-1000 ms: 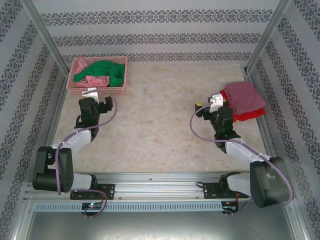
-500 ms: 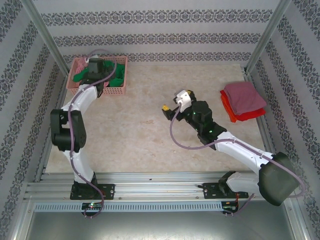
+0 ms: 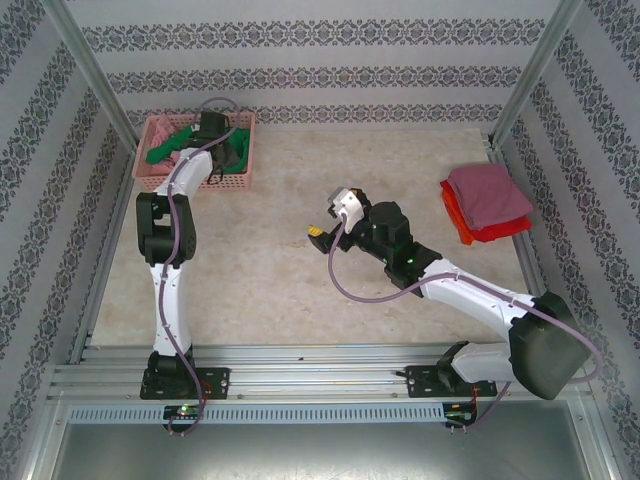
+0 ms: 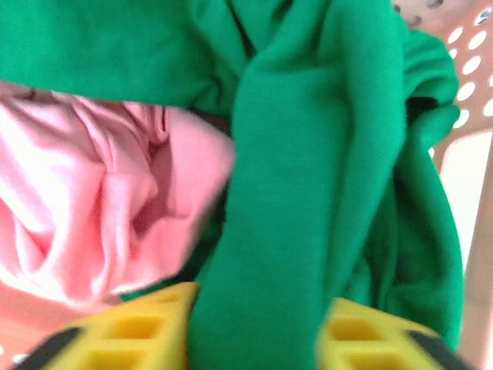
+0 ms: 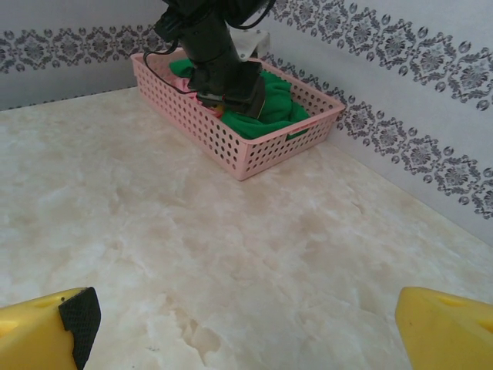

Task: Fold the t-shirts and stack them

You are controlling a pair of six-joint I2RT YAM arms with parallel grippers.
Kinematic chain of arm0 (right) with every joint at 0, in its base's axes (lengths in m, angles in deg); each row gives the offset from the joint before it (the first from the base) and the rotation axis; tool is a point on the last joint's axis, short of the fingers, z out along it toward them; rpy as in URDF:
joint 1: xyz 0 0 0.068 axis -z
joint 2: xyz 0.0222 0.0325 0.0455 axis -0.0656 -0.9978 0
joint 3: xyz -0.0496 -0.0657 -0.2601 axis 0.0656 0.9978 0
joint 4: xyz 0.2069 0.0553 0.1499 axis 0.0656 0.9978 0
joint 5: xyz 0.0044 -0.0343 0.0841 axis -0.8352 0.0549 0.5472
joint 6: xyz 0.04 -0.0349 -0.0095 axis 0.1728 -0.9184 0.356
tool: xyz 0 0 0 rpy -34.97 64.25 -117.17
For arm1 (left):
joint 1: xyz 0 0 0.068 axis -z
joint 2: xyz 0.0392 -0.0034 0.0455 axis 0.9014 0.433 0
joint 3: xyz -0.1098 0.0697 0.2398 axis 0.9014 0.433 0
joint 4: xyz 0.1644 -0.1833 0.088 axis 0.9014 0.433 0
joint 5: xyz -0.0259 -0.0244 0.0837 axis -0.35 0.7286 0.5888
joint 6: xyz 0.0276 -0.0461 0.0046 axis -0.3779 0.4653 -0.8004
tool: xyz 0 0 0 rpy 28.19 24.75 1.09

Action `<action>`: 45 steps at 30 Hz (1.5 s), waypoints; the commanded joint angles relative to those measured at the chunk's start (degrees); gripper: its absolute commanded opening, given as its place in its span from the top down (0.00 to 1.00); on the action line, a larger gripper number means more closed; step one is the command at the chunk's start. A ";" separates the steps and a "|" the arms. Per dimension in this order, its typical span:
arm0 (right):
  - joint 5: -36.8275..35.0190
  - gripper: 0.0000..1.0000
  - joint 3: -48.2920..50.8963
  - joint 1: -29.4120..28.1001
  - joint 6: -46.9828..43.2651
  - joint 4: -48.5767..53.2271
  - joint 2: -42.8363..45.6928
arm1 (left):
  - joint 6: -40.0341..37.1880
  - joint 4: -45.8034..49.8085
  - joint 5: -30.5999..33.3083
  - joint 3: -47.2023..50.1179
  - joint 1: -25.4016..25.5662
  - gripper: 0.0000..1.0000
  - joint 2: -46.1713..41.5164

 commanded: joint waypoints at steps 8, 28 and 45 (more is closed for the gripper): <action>6.15 0.02 -2.70 -0.34 2.46 -0.99 -2.55 | 0.29 0.17 -0.13 0.27 1.07 1.00 -9.62; 6.97 0.02 -5.67 -0.37 5.28 -2.38 -5.93 | -2.10 4.10 -7.84 -33.13 1.99 1.00 -13.36; 5.56 0.02 -1.51 1.36 12.10 -2.90 0.03 | -4.79 2.44 -14.67 -16.47 17.88 1.00 -26.68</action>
